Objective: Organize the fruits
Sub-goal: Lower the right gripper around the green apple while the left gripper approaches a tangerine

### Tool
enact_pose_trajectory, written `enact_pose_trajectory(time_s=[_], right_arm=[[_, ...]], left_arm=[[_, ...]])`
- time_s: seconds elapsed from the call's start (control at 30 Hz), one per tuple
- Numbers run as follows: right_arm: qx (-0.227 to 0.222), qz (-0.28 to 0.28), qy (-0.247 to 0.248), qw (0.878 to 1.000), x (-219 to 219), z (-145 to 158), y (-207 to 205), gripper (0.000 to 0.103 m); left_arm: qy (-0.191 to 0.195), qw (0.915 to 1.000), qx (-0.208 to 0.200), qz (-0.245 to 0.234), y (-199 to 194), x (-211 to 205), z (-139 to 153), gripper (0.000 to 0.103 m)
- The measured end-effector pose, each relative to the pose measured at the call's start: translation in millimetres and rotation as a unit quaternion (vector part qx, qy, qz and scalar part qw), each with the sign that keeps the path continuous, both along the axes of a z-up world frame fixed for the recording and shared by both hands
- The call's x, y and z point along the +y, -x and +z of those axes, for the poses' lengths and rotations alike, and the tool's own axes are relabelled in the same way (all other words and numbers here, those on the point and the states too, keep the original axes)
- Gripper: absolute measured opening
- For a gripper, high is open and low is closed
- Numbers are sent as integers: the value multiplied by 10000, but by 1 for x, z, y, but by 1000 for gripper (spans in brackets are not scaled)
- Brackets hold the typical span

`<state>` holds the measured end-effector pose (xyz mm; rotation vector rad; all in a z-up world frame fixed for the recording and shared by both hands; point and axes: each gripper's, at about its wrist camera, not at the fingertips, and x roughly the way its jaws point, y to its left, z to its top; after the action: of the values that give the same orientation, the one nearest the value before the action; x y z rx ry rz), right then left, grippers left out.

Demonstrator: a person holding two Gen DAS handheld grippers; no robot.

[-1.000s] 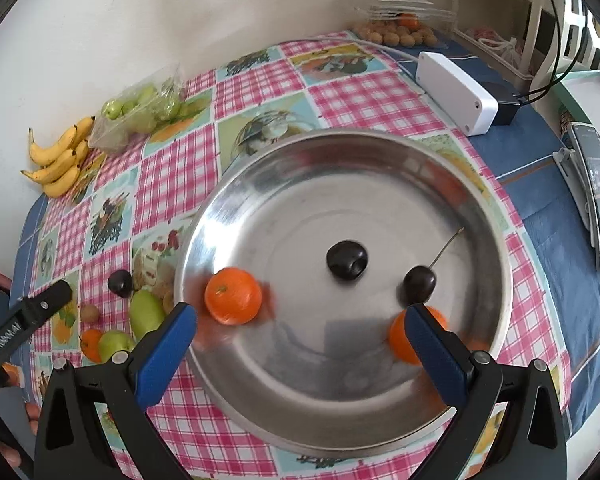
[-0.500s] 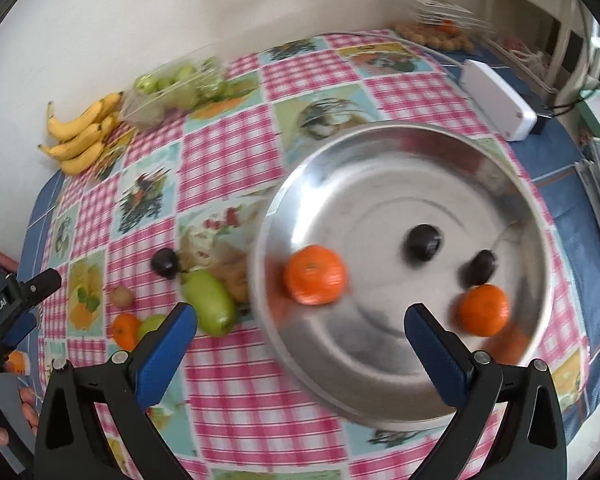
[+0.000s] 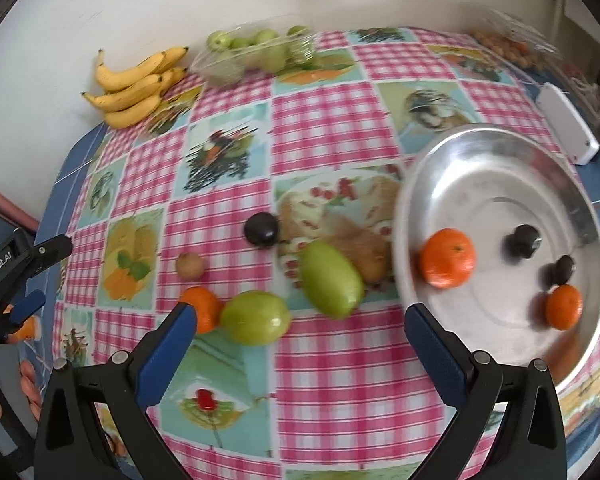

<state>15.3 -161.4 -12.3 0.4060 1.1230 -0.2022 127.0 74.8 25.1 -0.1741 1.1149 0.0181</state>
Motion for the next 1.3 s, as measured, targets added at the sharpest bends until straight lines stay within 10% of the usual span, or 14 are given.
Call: enact_pose_trajectory(time_s=[1.3], right_arm=[[425,128,-543,9975,15,-43,-14,103]], left_arm=[[262,9941,802,-682,4,-42,-53,103]])
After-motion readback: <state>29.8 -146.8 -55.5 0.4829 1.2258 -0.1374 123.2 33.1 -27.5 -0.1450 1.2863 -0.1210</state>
